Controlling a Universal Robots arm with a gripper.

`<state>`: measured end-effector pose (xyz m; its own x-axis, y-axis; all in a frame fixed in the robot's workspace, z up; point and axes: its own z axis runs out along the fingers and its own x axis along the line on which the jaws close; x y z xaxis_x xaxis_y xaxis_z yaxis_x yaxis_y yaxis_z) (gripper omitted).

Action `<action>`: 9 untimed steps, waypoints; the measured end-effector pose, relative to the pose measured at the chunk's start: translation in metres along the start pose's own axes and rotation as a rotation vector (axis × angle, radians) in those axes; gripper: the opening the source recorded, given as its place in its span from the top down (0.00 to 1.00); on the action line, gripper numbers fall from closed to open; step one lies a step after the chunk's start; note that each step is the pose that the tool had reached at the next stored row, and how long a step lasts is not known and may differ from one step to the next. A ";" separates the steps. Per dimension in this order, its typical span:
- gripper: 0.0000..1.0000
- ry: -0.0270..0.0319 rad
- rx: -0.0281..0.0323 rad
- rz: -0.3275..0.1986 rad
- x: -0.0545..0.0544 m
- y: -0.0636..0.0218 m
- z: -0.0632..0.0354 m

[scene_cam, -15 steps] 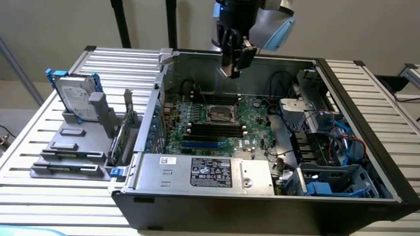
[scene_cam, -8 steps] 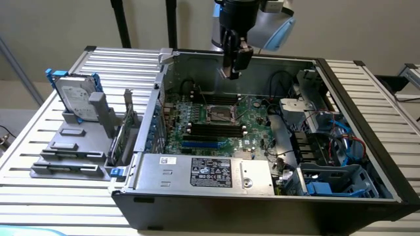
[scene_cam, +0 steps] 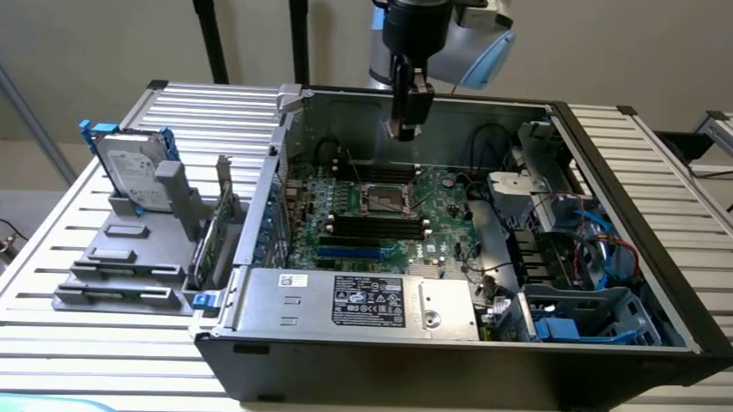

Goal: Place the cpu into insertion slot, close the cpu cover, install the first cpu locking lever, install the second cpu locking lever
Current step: 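Place the cpu into insertion slot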

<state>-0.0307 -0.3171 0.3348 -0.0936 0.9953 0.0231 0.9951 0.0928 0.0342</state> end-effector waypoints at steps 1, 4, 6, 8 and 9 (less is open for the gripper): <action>0.46 -0.0007 -0.0003 0.018 0.000 0.0000 0.0003; 0.46 -0.0024 -0.0015 0.073 0.000 -0.0001 0.0016; 0.46 -0.0035 -0.0013 0.105 0.000 -0.0001 0.0025; 0.46 -0.0039 0.0005 0.118 0.000 -0.0002 0.0036; 0.46 -0.0041 0.0013 0.119 0.000 -0.0002 0.0038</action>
<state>-0.0308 -0.3171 0.3309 0.0257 0.9994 0.0229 0.9992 -0.0264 0.0302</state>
